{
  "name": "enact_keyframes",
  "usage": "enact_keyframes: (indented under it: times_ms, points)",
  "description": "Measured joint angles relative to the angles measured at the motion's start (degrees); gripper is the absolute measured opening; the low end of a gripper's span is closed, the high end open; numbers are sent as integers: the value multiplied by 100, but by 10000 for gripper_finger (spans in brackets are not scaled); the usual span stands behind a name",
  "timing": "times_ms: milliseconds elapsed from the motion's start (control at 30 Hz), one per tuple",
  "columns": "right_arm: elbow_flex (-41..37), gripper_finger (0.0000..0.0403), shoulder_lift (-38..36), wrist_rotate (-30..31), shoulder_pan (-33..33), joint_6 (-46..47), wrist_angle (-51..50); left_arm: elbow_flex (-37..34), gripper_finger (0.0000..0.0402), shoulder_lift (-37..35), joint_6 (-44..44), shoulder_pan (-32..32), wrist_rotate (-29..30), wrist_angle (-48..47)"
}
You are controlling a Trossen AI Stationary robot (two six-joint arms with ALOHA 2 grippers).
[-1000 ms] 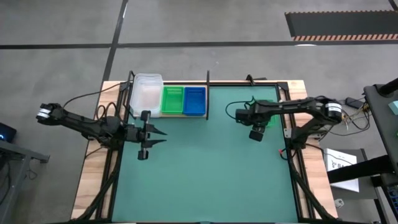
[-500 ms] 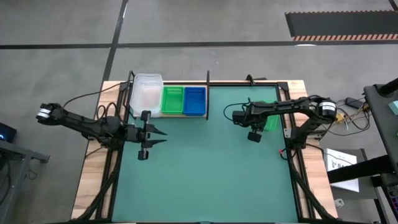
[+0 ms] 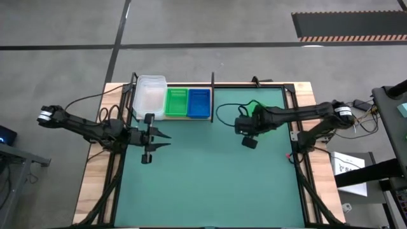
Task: Stack baskets on shelf by color
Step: Stack the green bin on top of the other green bins on the shelf
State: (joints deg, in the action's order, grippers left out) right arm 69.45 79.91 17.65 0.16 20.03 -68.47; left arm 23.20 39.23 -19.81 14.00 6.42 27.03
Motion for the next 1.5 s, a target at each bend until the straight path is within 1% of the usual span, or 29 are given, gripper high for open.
enact_keyframes:
  times_ms: [167, 267, 333, 433, 533, 700, 833, 967, 1200, 1333, 1500]
  points:
    - [799, 9, 20, 673, 629, 100, -10, 9, 79, -28, -12, 0, 0, -17]
    - [1362, 9, 103, 906, 870, 77, 186, 44, 79, -180, -218, 0, 0, -9]
    - [1716, 9, 190, 944, 942, -59, 454, 46, 79, -372, -366, 0, 0, -12]
    - [2110, 9, 347, 955, 997, -409, 1110, 12, 79, -693, -408, 0, 0, -23]
    - [2407, 9, 579, 944, 999, -919, 1811, -11, 79, -985, -292, 0, -2, -371]
    - [3044, 9, 1162, 943, 997, -1733, 2405, -47, 79, -1337, -110, 2, -2, -967]
    - [3639, 9, 1794, 939, 901, -2260, 2597, -178, 79, -1565, -42, 2, -4, -1006]
    - [4338, 9, 2495, 941, 722, -2538, 2566, -320, 79, -1889, -118, 2, -4, -1013]
    - [5353, 9, 3518, 938, 311, -2756, 2488, -422, 79, -2408, -155, 4, -4, -1013]
    - [5722, 9, 3908, 937, 16, -2612, 2513, -427, 79, -2553, -157, 4, -15, -1220]
    - [5922, 9, 4222, 870, -274, -2603, 2544, -428, 79, -2654, -159, 3, -26, -1279]
